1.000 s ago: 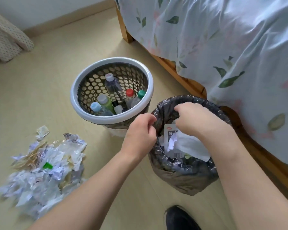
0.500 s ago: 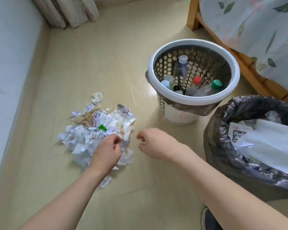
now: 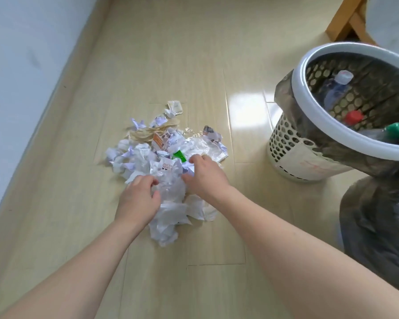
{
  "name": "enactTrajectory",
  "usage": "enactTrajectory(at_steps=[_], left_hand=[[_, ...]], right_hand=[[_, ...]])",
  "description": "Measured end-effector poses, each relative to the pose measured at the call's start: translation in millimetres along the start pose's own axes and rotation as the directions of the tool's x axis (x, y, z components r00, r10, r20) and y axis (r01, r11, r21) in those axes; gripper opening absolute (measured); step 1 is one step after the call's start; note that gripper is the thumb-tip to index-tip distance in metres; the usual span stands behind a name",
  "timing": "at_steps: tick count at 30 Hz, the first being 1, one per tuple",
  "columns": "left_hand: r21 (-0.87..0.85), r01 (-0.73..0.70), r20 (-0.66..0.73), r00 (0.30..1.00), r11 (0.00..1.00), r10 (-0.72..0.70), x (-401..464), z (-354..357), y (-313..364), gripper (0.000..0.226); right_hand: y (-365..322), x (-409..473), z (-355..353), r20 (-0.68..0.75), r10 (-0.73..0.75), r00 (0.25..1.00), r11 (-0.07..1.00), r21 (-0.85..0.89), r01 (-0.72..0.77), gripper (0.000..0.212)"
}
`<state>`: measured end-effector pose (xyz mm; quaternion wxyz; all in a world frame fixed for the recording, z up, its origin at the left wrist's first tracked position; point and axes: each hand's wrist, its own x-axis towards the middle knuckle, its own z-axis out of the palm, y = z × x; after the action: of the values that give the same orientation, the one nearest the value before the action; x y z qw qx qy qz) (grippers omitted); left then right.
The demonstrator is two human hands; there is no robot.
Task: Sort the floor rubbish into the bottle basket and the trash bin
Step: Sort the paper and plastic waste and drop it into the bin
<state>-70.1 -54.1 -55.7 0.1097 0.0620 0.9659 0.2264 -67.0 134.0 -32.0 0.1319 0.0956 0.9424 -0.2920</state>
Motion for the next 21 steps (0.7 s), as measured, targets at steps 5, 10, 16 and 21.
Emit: enactTrajectory(at_steps=[5,10,16,21], left_hand=[[-0.046,0.019,-0.044,0.999,0.999,-0.021,38,-9,4,0.024],[0.011,0.132,-0.003,0.991,0.991,-0.132,79,-12,19,0.036],[-0.034,0.132,0.108,0.986,0.991,-0.127,84,-18,28,0.012],[-0.325,0.051,-0.078,0.994,0.944,-0.081,59,-49,37,0.013]], right_hand=[[-11,24,10,-0.039,-0.009,0.999,0.988,-0.154,0.003,0.024],[-11,26,3,-0.092,-0.031,0.995,0.994,-0.103,0.021,0.025],[-13,4,-33,-0.21,0.031,0.977,0.985,0.173,0.006,0.025],[-4,-25,-59,-0.241,0.025,0.97,0.955,0.291,0.048,0.022]])
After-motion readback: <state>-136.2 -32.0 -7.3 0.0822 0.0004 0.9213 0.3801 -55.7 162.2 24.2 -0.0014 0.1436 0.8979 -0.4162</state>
